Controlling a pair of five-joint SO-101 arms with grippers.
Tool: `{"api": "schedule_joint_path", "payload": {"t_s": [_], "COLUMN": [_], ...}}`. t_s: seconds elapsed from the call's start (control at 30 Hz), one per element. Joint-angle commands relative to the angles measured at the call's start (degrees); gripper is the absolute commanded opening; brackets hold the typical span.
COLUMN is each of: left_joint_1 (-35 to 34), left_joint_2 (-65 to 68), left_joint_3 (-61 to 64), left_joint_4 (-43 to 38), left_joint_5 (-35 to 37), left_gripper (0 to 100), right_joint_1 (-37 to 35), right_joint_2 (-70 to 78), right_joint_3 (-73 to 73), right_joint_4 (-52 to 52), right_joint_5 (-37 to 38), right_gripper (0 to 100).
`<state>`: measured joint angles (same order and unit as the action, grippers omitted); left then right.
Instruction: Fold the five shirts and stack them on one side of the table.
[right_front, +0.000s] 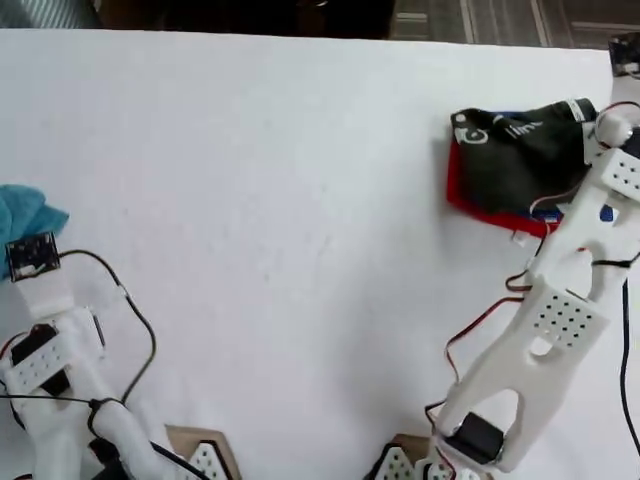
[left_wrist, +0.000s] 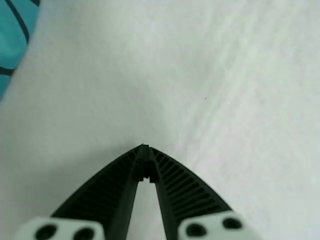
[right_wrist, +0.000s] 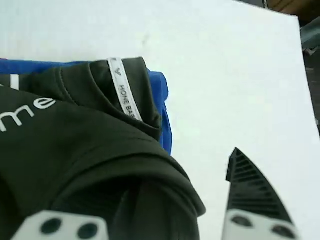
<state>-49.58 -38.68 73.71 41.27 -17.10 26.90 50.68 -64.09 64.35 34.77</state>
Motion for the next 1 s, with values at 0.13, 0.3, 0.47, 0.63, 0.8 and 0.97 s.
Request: {"api": "schedule_joint_path", "payload": {"t_s": [0.13,0.3,0.47,0.63,0.8,0.97], "left_joint_1": [-0.3,-0.3,-0.3,-0.3,-0.2,-0.2], "left_joint_2": [-1.3,-1.3,-1.8,-1.8,-1.8,-1.8], "left_joint_3": [-0.1,0.1,0.5,0.5,0.5,0.7], "left_joint_4": [-0.8,-0.8,-0.8,-0.8,-0.9,-1.5], "left_joint_5": [0.4,0.4,0.4,0.4,0.4,0.4], "left_gripper": [3,3,3,3,3,3], "right_joint_1": [-5.4,-4.0,-0.4,2.8,2.8,2.5], "right_joint_2": [-4.4,-4.4,-4.3,-3.7,-2.4,-2.9], "right_joint_3": [-2.5,-2.8,-2.4,-2.3,-2.9,-3.0], "right_joint_4": [0.2,0.2,0.3,2.3,2.8,2.7], "right_joint_5": [-0.3,-0.3,-0.1,0.0,-0.4,-0.4], "right_gripper": [24.0,24.0,24.0,24.3,24.9,37.3]}}
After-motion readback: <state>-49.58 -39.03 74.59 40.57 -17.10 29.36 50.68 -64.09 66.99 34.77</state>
